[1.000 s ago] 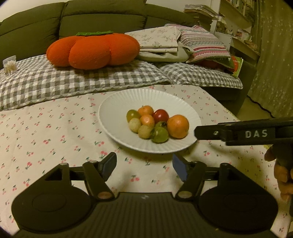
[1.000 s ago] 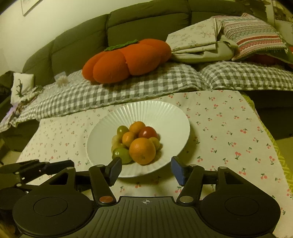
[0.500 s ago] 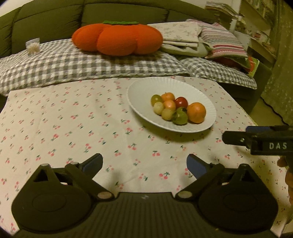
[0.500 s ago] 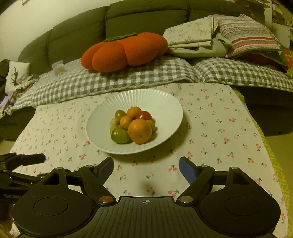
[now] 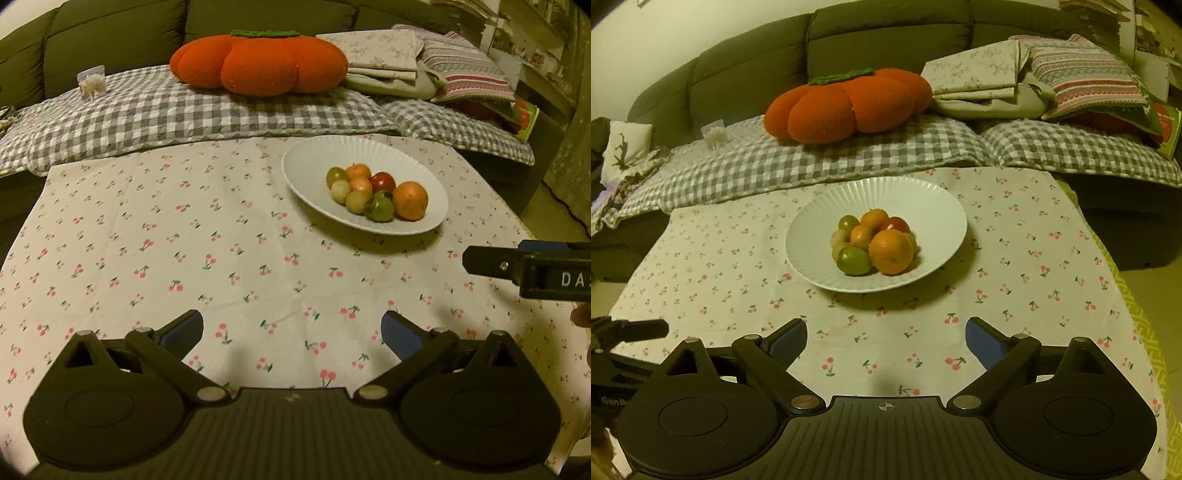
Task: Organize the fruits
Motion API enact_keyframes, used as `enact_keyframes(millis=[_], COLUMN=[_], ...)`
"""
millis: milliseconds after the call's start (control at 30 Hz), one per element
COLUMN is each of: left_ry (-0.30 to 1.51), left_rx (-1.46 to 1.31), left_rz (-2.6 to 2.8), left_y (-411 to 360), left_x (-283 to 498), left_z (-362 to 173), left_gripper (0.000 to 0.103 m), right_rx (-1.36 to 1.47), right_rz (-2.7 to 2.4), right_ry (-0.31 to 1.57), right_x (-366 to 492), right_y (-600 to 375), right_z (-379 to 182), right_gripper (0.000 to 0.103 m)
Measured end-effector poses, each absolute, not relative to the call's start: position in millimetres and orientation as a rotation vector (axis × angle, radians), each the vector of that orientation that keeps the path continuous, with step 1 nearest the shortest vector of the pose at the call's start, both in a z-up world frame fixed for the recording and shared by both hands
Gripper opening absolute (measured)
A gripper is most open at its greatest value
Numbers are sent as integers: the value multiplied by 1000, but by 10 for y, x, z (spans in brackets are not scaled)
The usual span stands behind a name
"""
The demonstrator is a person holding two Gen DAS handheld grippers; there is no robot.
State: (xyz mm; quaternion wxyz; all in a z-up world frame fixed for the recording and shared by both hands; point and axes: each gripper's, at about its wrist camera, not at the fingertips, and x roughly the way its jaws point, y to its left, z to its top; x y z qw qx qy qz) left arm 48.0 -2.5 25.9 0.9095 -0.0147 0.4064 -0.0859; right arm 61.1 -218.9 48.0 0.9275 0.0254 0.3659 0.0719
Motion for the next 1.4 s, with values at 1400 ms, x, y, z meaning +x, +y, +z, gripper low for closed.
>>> enact_keyframes(millis=[1400], left_ry=[844], left_rx=[-9], left_rz=[-158], left_y=[-97], left_x=[431], left_z=[269], left_gripper=[102], right_rx=[11], right_rz=[124], right_ry=[779], right_x=[592], right_y=[-2097], right_z=[386], right_gripper=[96])
